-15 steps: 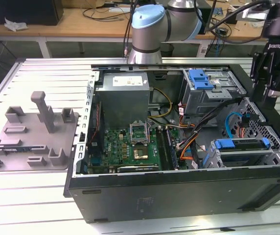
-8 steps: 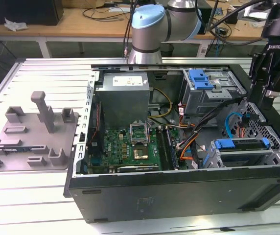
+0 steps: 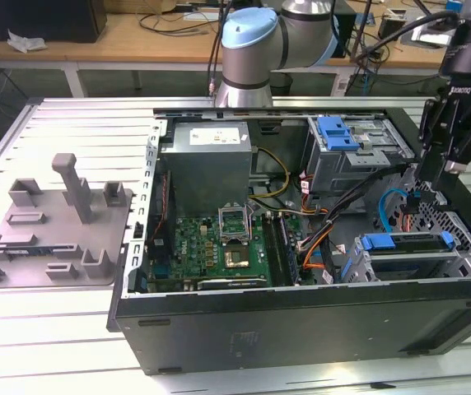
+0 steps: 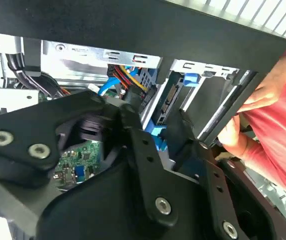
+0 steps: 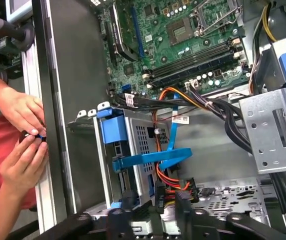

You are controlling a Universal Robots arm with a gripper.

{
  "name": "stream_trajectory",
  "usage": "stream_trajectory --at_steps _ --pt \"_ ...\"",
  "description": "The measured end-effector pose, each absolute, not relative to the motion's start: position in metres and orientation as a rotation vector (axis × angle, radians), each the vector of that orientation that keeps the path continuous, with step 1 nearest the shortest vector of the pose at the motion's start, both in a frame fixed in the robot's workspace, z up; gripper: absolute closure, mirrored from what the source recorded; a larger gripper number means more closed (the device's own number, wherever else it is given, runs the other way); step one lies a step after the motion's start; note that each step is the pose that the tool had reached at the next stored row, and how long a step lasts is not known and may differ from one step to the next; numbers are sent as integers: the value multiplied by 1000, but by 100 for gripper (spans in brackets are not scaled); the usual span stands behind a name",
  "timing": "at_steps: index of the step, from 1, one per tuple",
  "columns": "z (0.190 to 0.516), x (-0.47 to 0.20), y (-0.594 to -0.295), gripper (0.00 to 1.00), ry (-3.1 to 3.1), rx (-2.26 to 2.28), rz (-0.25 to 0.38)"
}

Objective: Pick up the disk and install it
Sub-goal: 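Insert the first disk wire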

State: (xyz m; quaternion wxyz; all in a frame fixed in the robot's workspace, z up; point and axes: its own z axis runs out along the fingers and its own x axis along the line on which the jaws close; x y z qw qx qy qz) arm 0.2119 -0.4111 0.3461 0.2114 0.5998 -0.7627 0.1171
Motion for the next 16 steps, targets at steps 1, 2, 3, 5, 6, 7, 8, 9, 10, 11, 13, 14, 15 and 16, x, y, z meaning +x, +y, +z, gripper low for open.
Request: stream_trajectory --at_steps 1,2,3,5,6,7,8,9,10,11,13,14,15,16 --pt "345 212 -411 59 -2118 1666 324" --pt "345 212 -411 59 -2117 1666 323" --pt "343 212 -411 59 -2117 1666 323" --pt "342 212 -411 59 -2117 1666 323" --pt "341 212 -411 59 -2117 1666 323" --pt "341 212 -411 59 -2117 1666 323" --pt "339 212 -411 59 -2117 1666 323" --pt "338 212 -411 59 -2117 1666 323" --pt "337 212 -411 59 -2118 1665 322" --pt "337 212 -411 59 -2118 1664 322" --pt "336 212 -410 59 -2120 1661 322" --pt "335 211 -410 59 -2122 1658 321" --pt "335 210 -409 60 -2123 1656 321" --pt "335 210 -409 67 -2125 1654 321"
